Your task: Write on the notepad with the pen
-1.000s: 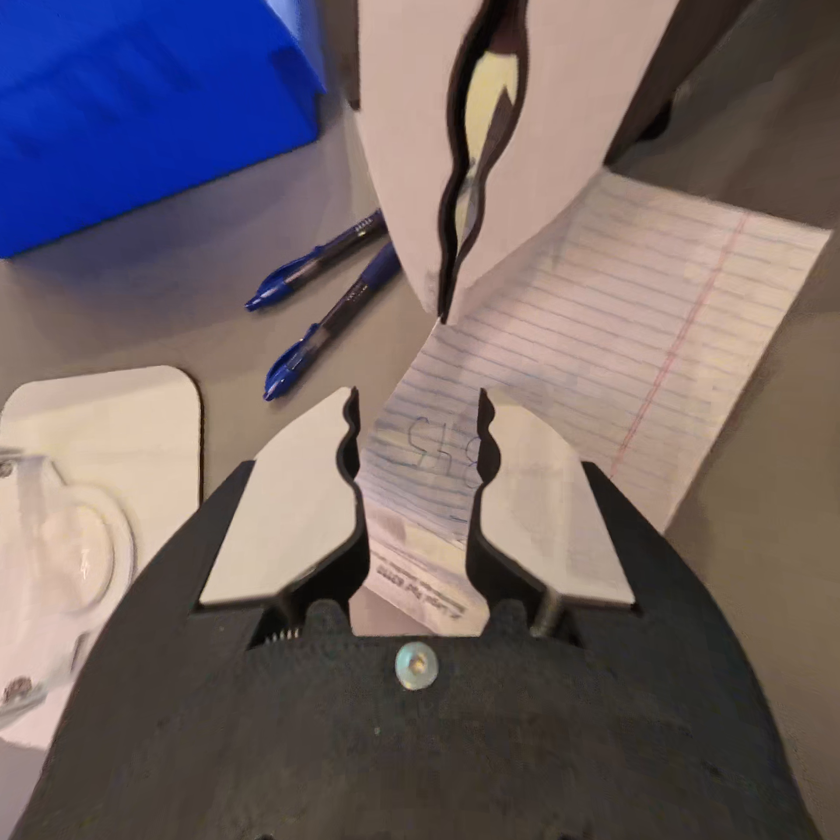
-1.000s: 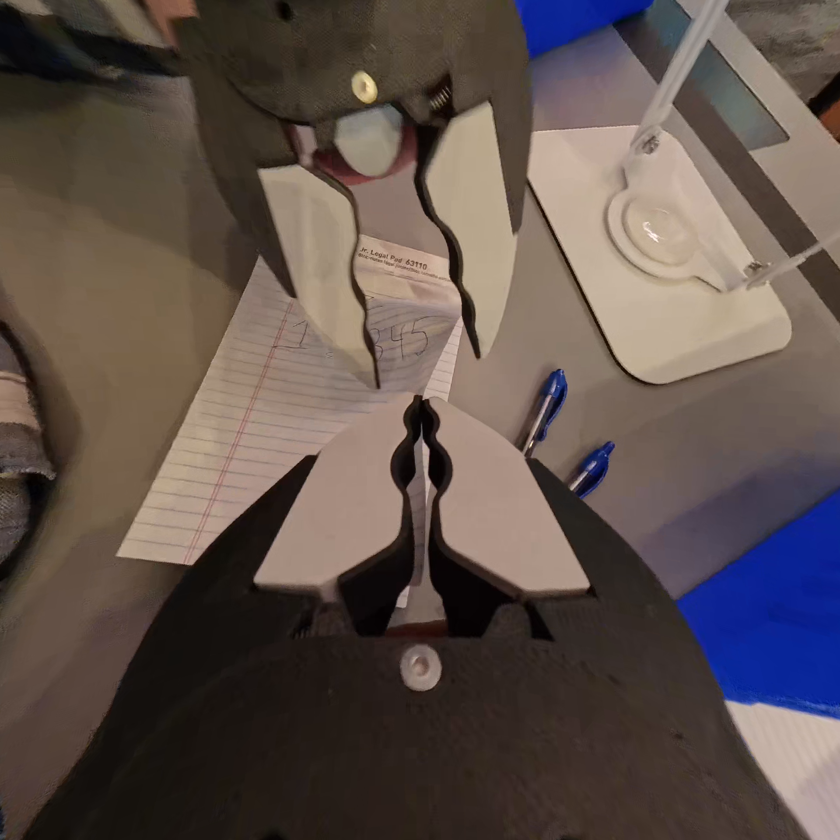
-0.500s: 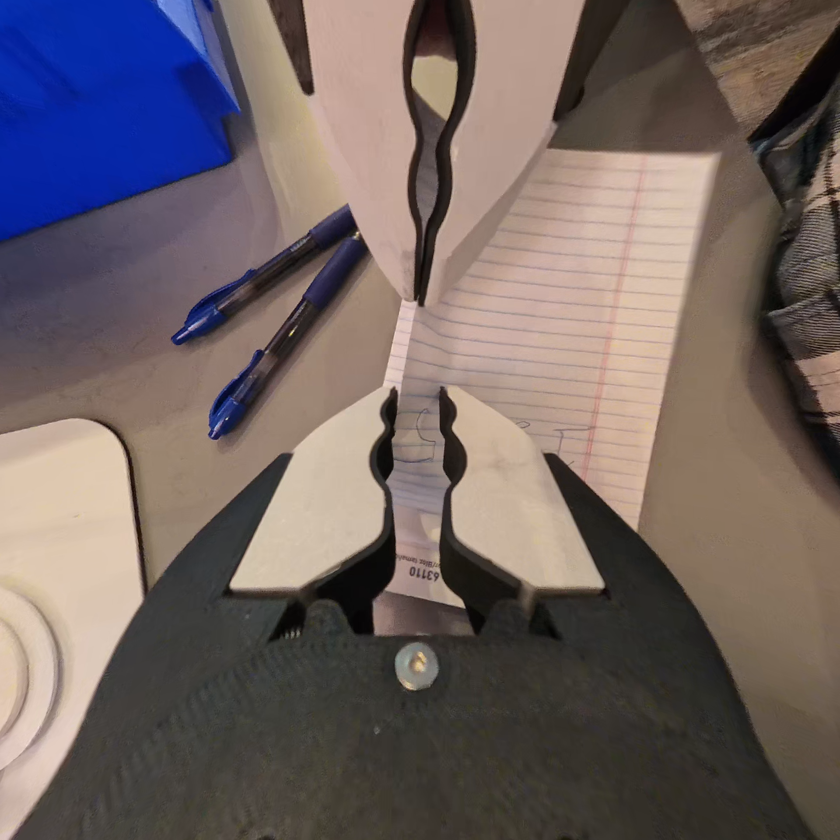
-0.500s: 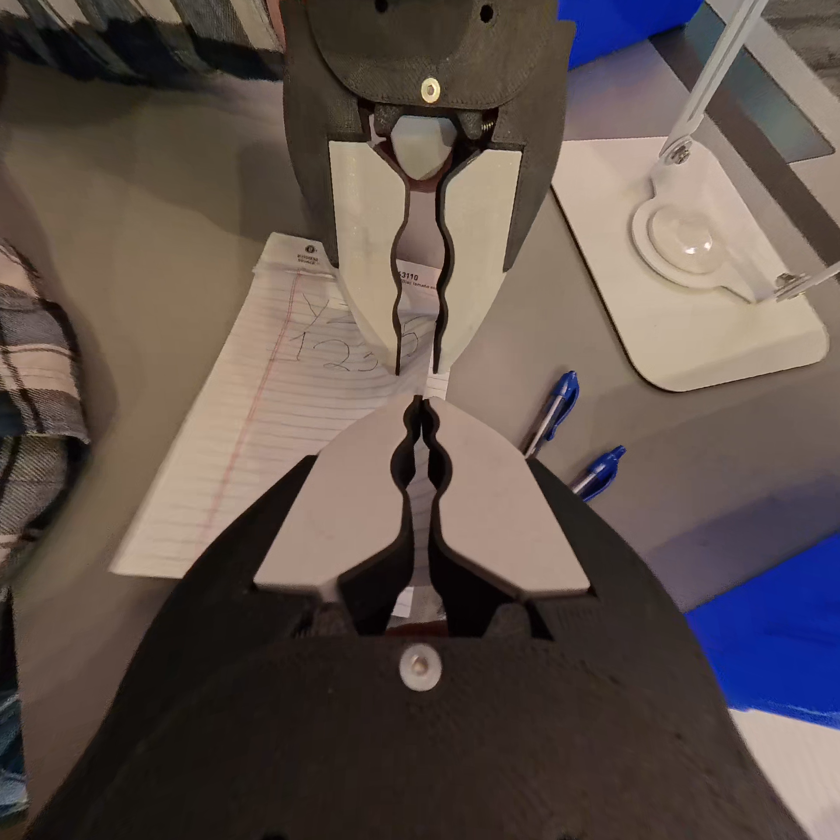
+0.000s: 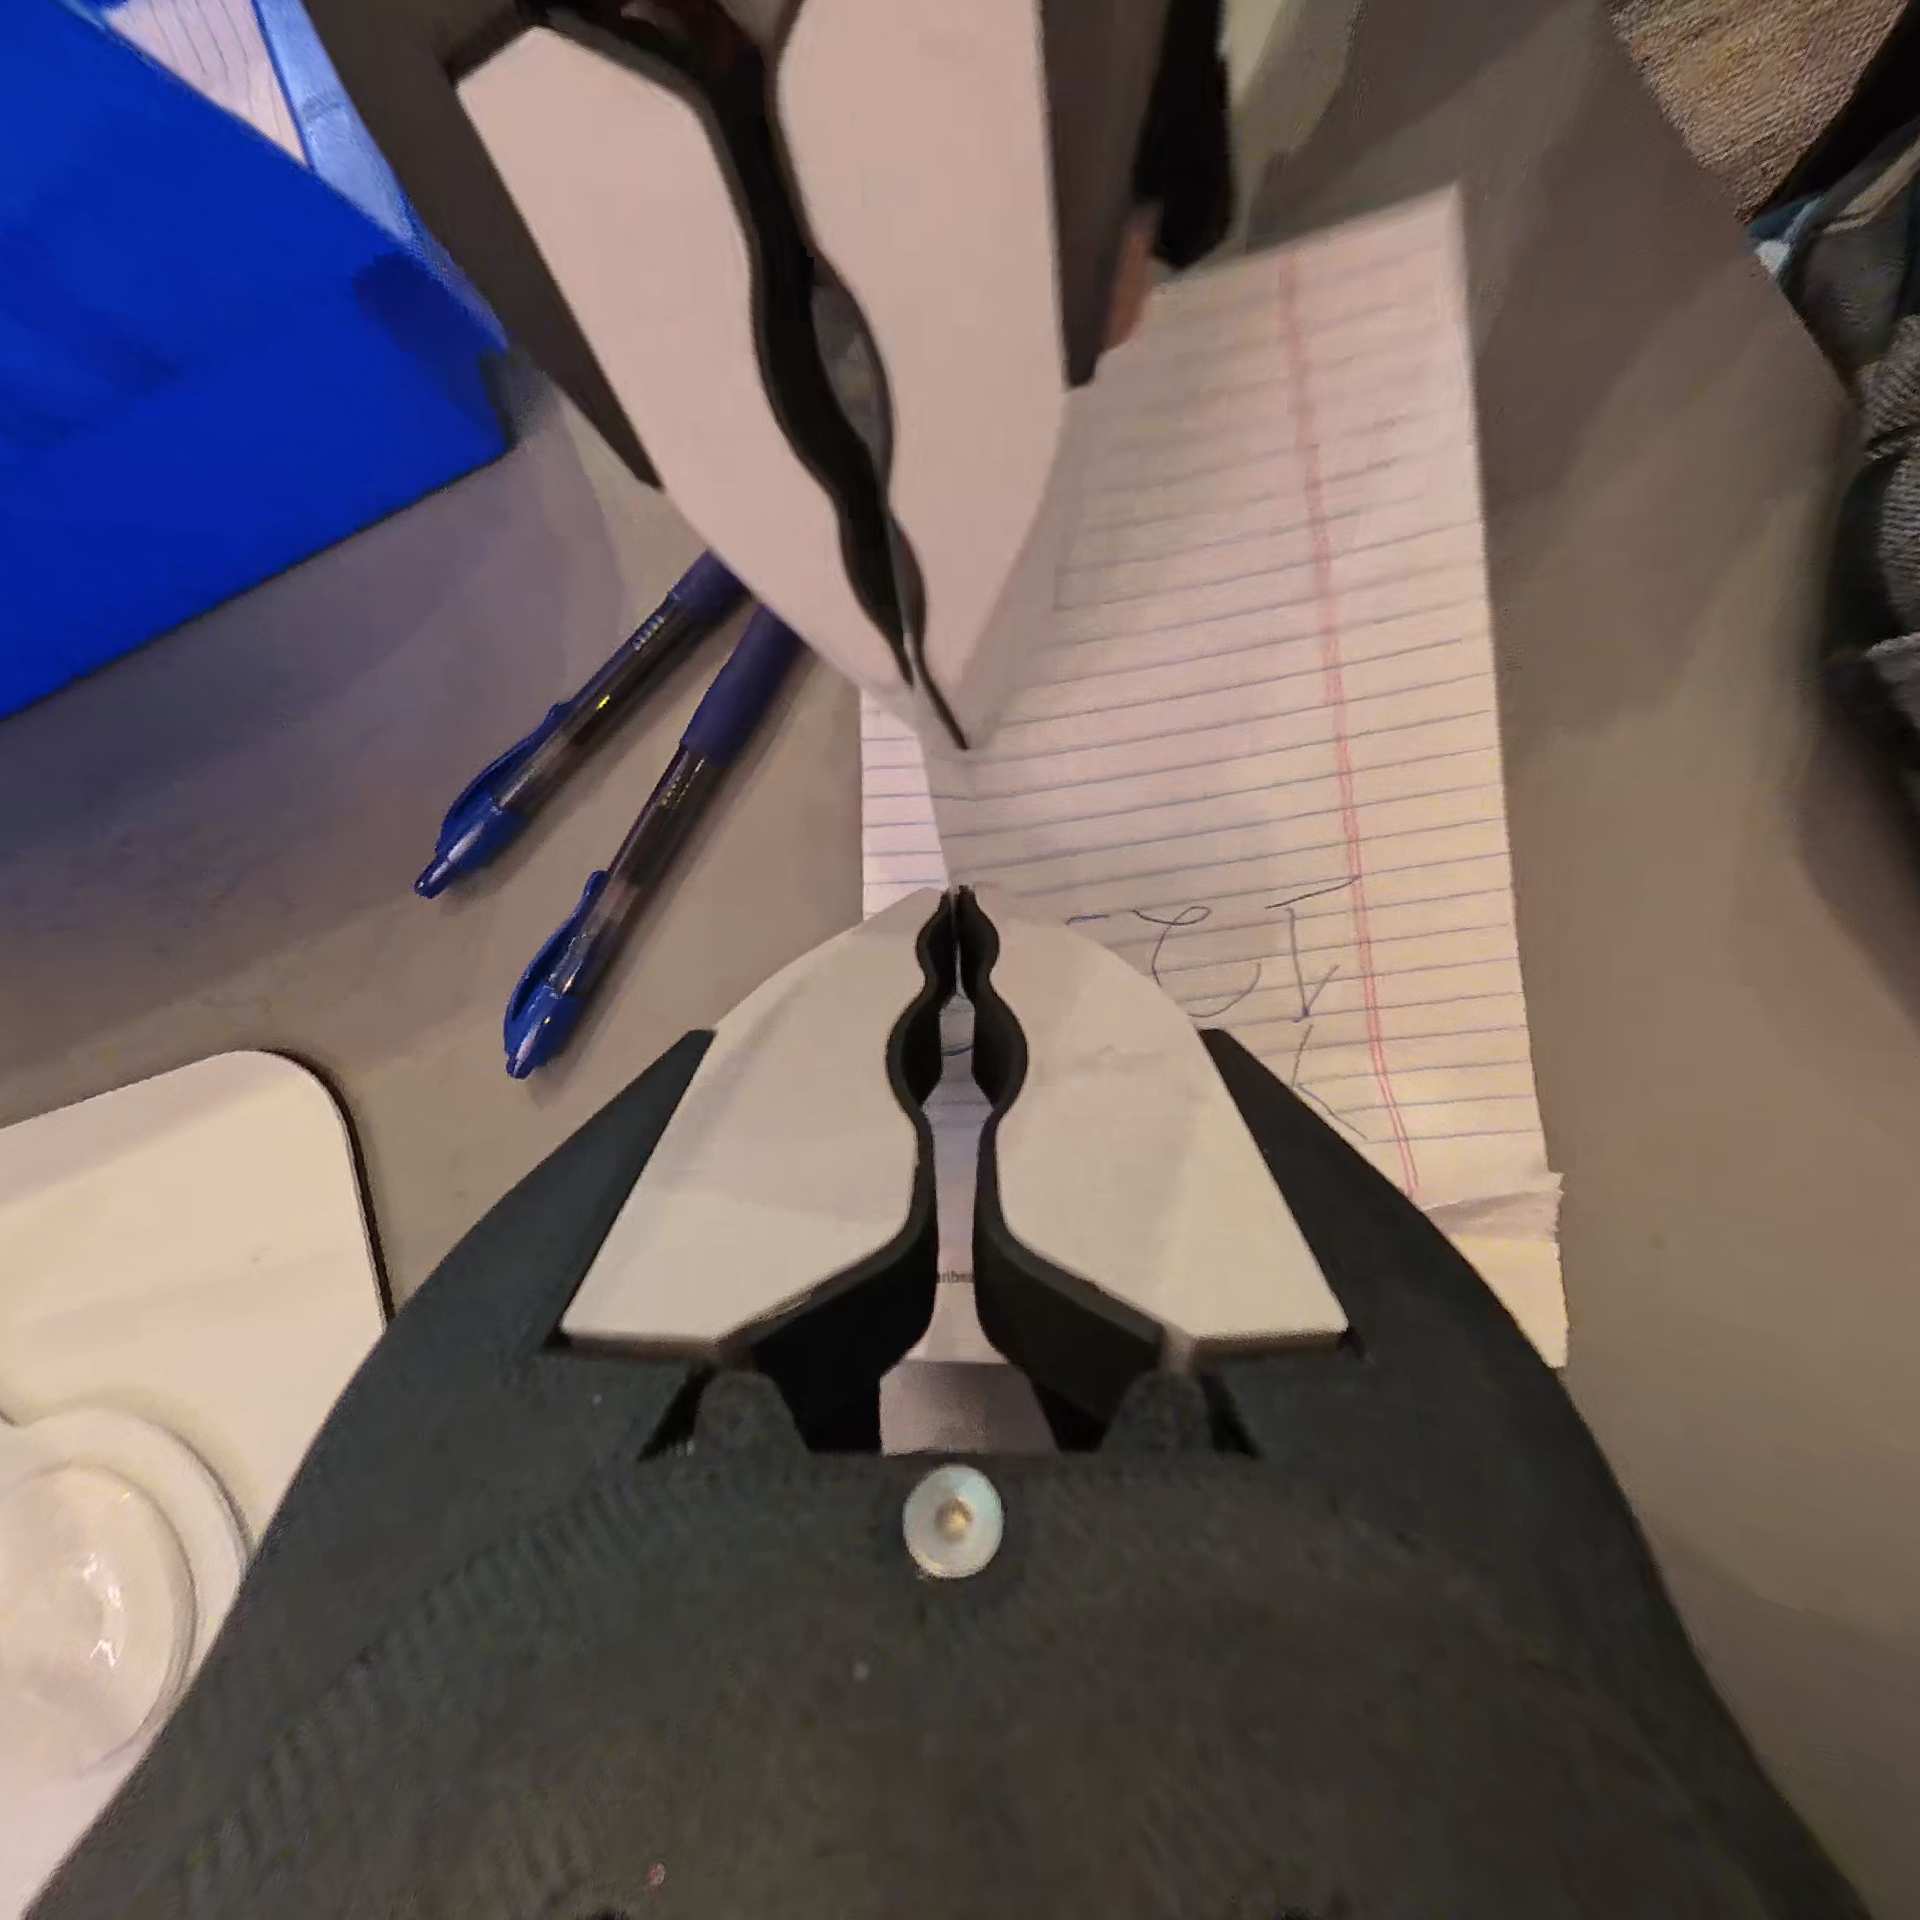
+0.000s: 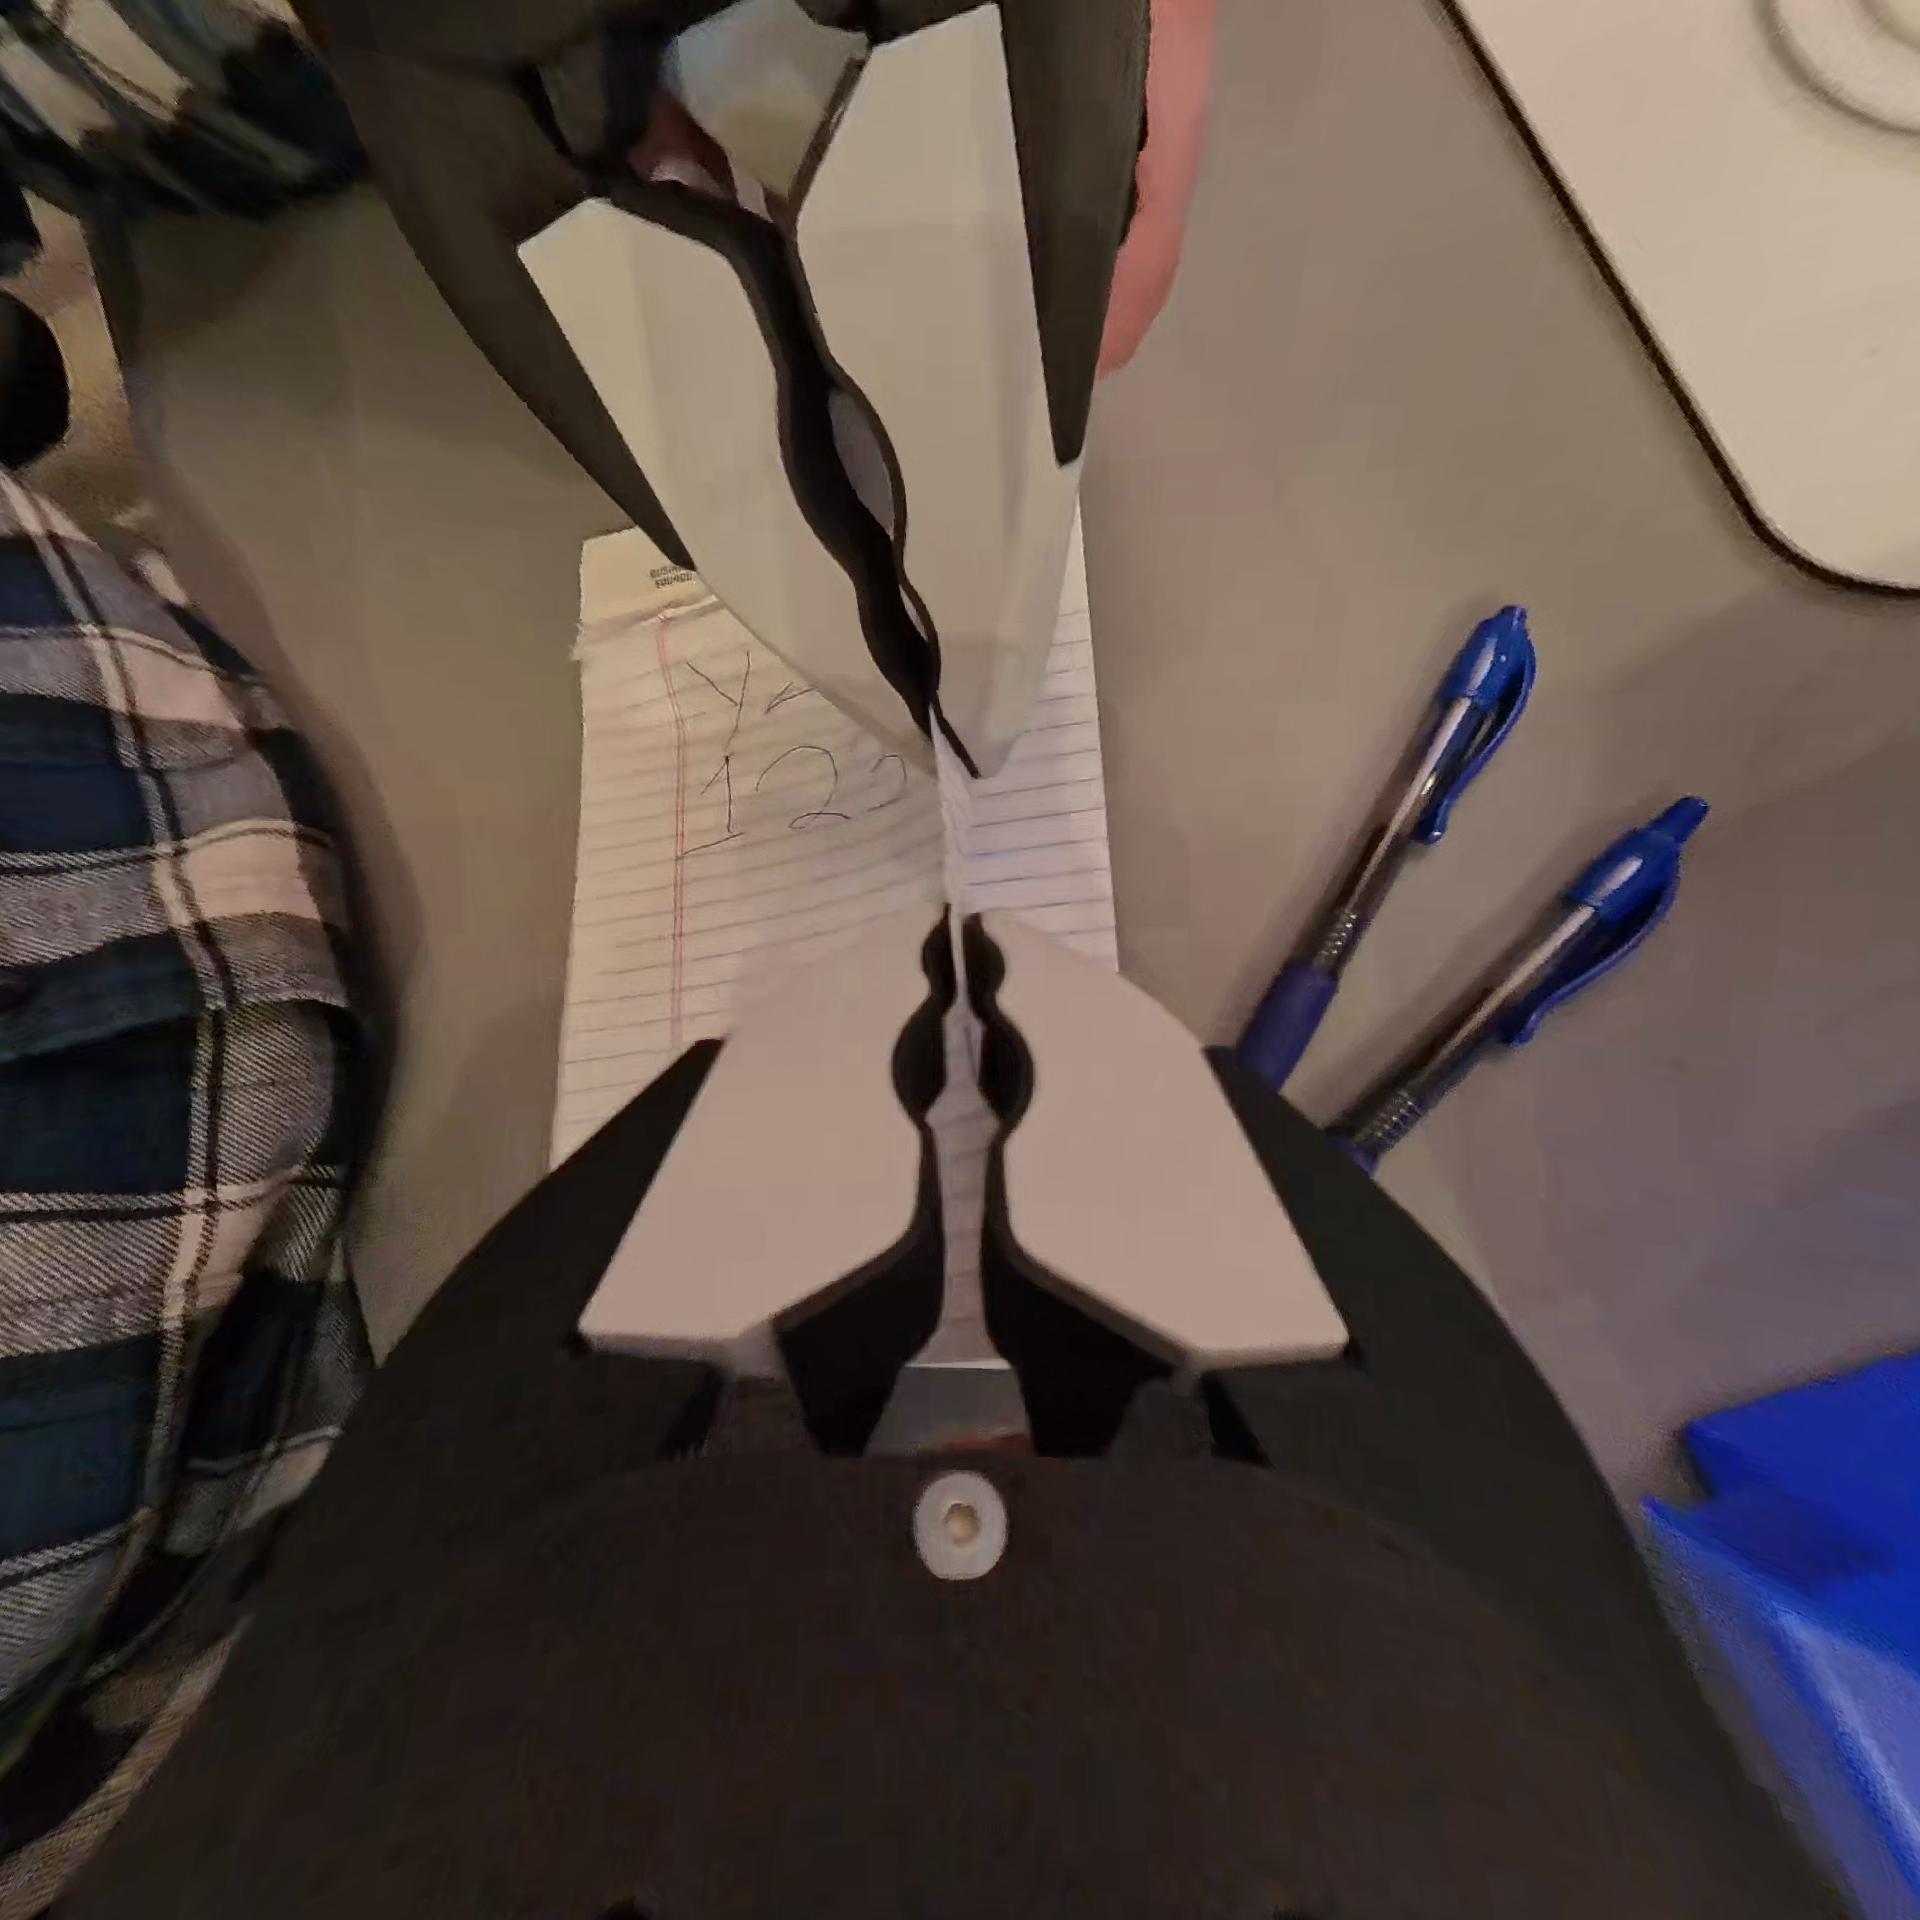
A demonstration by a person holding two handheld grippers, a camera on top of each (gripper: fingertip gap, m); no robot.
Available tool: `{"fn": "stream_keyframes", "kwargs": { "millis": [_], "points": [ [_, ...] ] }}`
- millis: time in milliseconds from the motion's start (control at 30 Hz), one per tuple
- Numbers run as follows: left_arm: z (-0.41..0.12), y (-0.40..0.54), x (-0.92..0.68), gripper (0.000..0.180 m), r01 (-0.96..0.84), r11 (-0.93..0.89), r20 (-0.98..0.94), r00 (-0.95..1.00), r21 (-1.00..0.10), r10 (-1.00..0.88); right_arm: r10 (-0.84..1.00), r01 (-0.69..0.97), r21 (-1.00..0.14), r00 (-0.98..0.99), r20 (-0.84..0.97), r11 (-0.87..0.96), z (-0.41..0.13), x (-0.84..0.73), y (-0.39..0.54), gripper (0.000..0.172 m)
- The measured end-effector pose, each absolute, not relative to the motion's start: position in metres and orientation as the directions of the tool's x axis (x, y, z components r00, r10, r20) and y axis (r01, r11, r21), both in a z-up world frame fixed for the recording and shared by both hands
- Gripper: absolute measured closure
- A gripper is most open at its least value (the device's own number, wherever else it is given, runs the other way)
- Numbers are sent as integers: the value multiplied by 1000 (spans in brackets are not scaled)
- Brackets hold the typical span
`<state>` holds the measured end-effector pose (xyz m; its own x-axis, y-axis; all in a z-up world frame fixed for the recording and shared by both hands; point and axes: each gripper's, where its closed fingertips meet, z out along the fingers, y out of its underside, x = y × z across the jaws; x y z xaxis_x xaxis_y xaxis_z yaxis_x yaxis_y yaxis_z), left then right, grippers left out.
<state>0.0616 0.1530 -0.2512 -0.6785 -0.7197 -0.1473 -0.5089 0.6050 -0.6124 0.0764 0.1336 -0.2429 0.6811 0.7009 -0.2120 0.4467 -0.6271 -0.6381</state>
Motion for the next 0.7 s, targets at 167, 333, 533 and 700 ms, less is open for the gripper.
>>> {"fn": "stream_keyframes", "kwargs": {
  "millis": [167, 333, 533, 700],
  "points": [
    [-248, 149, 54, 165, -531, 528, -13, -697, -663, -717, 750, 504, -645, 641, -166, -574, -232, 74, 131, 172],
    [-242, 155, 60, 180, -489, 550, -108, -673, -677, -731, 720, 419, -700, 666, -196, -578, -217, 78, 138, 155],
    [-244, 151, 60, 180, -424, 643, -271, -658, -638, -703, 712, 442, -720, 695, -102, -534, -214, 82, 130, 147],
    [-245, 148, 61, 180, -364, 744, -435, -635, -560, -638, 674, 419, -737, 736, -66, -530, -214, 86, 125, 138]
  ]
}}
